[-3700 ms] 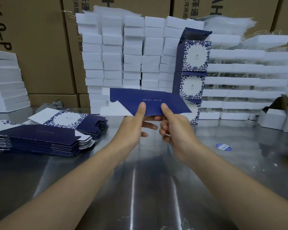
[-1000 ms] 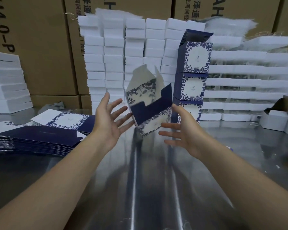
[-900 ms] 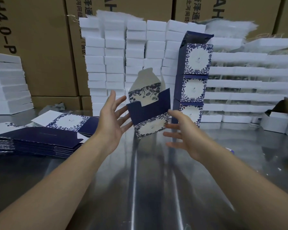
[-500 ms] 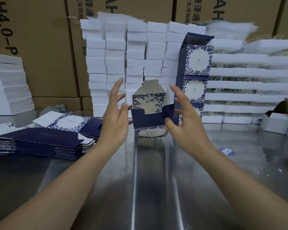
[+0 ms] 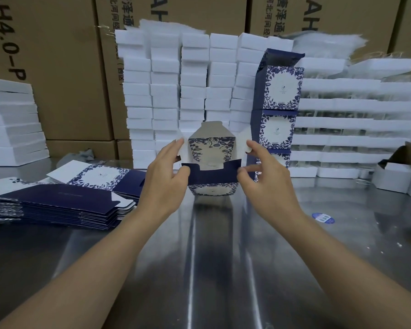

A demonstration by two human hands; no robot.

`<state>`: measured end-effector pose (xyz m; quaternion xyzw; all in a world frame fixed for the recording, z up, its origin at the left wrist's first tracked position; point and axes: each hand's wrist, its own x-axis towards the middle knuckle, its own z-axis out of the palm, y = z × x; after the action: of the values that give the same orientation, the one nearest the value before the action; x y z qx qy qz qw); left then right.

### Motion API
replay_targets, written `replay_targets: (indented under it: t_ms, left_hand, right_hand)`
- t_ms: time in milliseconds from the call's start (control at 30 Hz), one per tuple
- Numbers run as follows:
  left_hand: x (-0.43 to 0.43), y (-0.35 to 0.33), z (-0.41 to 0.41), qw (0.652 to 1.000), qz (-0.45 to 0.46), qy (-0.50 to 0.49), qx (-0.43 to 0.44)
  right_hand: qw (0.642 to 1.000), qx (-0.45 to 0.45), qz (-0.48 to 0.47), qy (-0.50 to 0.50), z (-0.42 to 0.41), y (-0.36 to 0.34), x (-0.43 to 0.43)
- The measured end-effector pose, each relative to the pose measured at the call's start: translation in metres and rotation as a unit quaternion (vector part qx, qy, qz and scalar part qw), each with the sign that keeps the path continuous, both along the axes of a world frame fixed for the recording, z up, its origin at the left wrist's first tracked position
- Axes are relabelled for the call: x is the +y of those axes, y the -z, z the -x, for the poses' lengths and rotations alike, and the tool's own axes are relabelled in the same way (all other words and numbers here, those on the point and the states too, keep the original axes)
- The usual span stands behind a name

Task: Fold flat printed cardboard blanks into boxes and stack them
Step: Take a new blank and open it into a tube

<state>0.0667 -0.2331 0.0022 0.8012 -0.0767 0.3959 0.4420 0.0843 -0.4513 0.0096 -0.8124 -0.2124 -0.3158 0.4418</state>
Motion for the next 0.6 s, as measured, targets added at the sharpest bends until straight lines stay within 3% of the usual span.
replay_targets:
  t_ms: [167,333,433,600]
  left_hand:
    - [-0.006,-0.001,0.0,0.997,0.063,0.035,0.002]
    - [-0.01,-0.001,-0.001,0.996,0.081,0.0,-0.024]
    - [-0.011,-0.004,0.0,0.994,0.104,-0.015,-0.033]
    - [-0.017,-0.006,0.004,0.993,0.106,-0.005,-0.054]
  right_hand:
    - [0.998,0.009,-0.066,-0.001,-0.008,0.001,0.0]
    - [0.99,0.025,-0.131,-0.036,-0.009,0.007,0.003]
    - [0.975,0.129,-0.178,-0.035,-0.009,0.008,0.006]
    - [0.912,0.33,-0.231,-0.076,-0.005,0.003,0.007]
